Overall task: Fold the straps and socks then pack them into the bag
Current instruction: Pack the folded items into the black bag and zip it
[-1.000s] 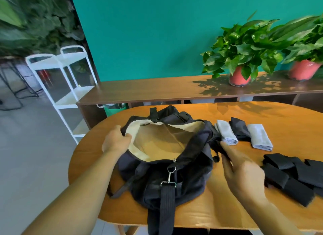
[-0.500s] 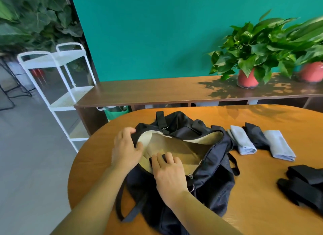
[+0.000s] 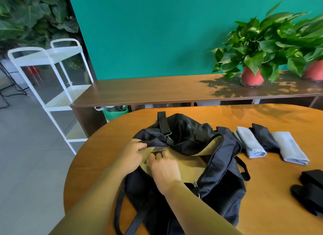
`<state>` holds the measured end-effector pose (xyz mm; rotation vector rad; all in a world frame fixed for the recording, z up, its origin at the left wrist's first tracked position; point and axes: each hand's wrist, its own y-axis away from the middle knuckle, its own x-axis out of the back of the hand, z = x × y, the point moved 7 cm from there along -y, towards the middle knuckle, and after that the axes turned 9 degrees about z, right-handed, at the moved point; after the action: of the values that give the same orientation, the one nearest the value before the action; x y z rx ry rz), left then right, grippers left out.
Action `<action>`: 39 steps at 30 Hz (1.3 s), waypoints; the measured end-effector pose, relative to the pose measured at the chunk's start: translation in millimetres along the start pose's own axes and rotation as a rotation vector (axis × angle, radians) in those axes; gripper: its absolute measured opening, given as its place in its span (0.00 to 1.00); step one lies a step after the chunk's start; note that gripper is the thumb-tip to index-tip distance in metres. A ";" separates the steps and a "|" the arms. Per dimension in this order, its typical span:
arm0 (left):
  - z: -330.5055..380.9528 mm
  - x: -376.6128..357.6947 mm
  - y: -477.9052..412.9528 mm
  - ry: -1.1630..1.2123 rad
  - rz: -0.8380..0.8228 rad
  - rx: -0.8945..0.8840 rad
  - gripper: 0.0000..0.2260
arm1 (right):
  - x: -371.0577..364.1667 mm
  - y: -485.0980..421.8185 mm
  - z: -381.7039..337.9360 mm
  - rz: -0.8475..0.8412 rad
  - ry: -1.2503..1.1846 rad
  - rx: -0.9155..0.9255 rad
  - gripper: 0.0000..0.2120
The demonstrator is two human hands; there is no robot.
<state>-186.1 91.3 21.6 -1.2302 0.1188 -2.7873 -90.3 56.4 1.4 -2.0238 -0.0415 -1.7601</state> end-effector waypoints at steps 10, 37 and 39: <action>16.2 14.2 6.7 0.130 0.084 -0.076 0.30 | -12.5 -19.7 2.9 -0.166 -0.128 0.010 0.26; 48.1 -5.8 20.8 -0.040 0.150 0.044 0.29 | 107.7 193.2 269.4 0.234 0.215 -0.463 0.19; 49.1 -9.2 19.8 -0.055 0.146 0.061 0.29 | 95.5 213.1 292.3 0.101 0.286 -0.573 0.24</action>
<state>-142.6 71.1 45.7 -1.2307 0.1142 -2.6112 266.3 -56.8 1.1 -2.0533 0.7160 -2.1466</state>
